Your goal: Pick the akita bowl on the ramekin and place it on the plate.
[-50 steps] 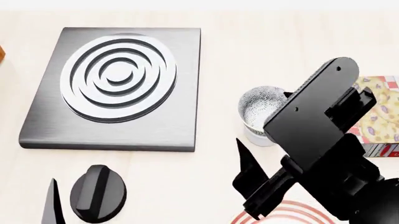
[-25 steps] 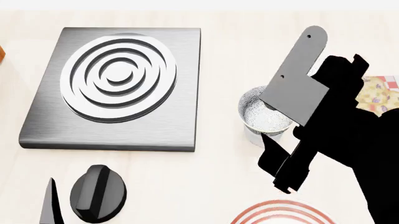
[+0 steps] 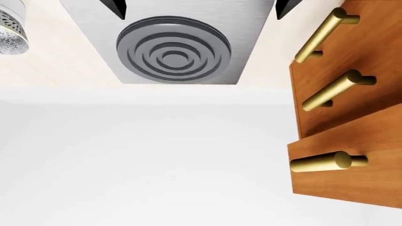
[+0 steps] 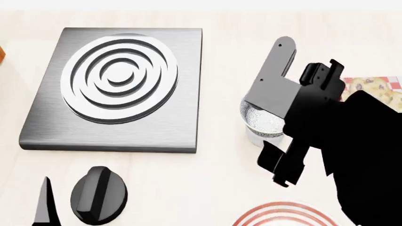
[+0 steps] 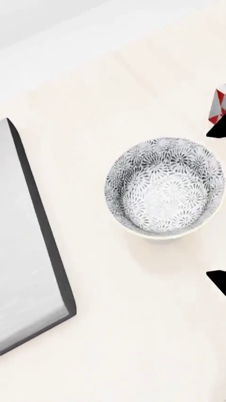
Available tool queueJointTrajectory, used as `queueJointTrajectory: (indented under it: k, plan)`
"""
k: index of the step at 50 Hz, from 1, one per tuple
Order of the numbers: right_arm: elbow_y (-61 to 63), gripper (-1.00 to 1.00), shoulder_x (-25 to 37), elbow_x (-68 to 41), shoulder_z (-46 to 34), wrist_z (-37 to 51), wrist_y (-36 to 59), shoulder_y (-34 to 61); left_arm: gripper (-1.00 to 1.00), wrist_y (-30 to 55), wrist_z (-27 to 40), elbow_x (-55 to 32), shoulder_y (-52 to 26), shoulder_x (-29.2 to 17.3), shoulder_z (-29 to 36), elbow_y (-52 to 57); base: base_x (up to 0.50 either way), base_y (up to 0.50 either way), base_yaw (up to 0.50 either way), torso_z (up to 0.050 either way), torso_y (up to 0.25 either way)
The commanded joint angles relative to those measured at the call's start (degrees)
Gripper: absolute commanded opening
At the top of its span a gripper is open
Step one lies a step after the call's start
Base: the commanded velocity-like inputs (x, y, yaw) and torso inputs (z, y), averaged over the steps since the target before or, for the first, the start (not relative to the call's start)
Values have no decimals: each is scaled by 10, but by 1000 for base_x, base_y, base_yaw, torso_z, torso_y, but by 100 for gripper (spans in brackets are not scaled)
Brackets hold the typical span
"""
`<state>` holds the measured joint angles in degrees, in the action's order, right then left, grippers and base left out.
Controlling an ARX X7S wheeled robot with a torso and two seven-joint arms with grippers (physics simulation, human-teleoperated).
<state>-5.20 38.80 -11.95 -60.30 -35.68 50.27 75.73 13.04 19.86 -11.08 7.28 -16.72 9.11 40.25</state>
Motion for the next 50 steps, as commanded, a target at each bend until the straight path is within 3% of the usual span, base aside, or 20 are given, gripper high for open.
queueJointTrajectory:
  k: [1,50]
  plan:
    - [-71,100,-38,21,-22,-2,-40,7,100,-2,5,-5,-1,-3,-1,-1,0,0,0,0,0]
    - [-178,100,-94,23,-20,22,-115,-22,100,-4,19,-17,-6,-15,3,-5,0,0,0,0,0]
